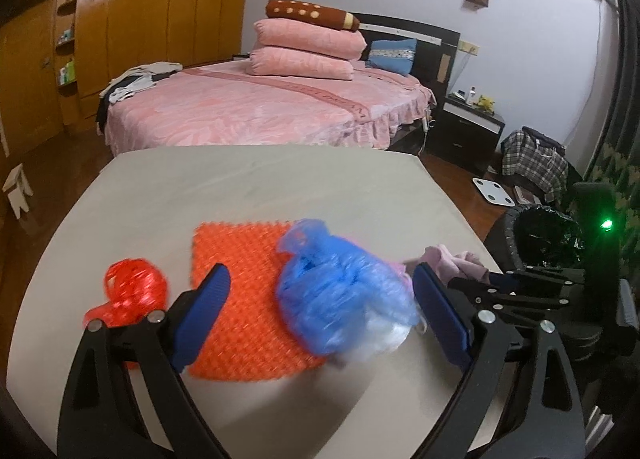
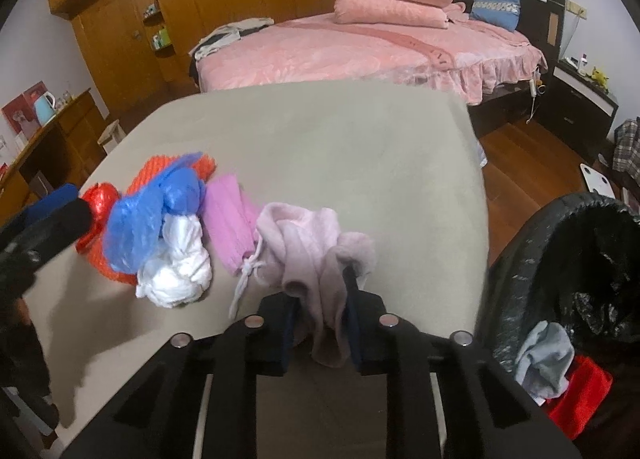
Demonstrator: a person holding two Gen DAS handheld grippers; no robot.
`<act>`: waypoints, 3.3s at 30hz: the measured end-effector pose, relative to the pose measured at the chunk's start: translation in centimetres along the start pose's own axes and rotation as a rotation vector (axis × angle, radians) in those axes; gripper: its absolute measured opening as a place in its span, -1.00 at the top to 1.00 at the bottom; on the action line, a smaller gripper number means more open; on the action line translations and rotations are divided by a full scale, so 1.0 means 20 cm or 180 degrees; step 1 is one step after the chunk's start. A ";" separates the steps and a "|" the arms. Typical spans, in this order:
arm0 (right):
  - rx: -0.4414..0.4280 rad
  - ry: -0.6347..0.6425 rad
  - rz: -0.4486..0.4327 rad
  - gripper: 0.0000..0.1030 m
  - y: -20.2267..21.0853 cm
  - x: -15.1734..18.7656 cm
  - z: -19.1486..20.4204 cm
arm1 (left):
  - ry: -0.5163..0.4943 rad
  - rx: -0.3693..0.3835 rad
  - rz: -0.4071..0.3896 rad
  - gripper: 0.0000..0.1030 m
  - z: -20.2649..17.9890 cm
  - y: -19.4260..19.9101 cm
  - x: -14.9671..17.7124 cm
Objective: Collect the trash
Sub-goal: 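Grasp the blue plastic bag with the left gripper and lift it, then move both grippers over the bin and release the blue bag and pink sock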
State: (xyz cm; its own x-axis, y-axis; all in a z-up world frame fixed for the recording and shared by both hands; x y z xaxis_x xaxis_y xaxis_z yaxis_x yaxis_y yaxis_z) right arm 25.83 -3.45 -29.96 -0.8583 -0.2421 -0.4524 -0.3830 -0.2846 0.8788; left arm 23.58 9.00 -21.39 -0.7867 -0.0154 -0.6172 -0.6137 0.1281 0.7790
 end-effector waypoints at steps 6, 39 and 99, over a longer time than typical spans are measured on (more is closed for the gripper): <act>-0.0064 -0.0094 -0.0118 0.59 0.09 -0.04 -0.03 | -0.0014 0.0084 0.0208 -0.30 -0.05 -0.17 -0.03; -0.0080 -0.0046 -0.0234 0.58 0.29 0.00 0.00 | 0.0207 0.0233 0.0246 -0.29 0.04 -0.02 0.06; 0.0146 -0.0502 -0.0916 0.55 0.87 0.17 -0.40 | -0.0549 0.0989 -0.0097 0.93 -0.78 0.20 -0.11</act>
State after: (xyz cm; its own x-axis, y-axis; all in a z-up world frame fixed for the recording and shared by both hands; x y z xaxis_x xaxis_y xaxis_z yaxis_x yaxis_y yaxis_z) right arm 18.88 -16.60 -17.34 -0.7536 -0.0103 -0.6573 -0.6293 -0.2774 0.7259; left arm 21.82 -5.99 -15.18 -0.7291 0.1404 -0.6699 -0.5663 0.4260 0.7056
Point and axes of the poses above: each gripper's, at about its wrist camera, not at the fingertips, and y roughly against the way its jaws point, z to its left, x to its underside, the point moved 10 cm from there along -y, roughly the way its jaws point, and after that the axes turned 14 degrees about z, right-handed, at the moved point
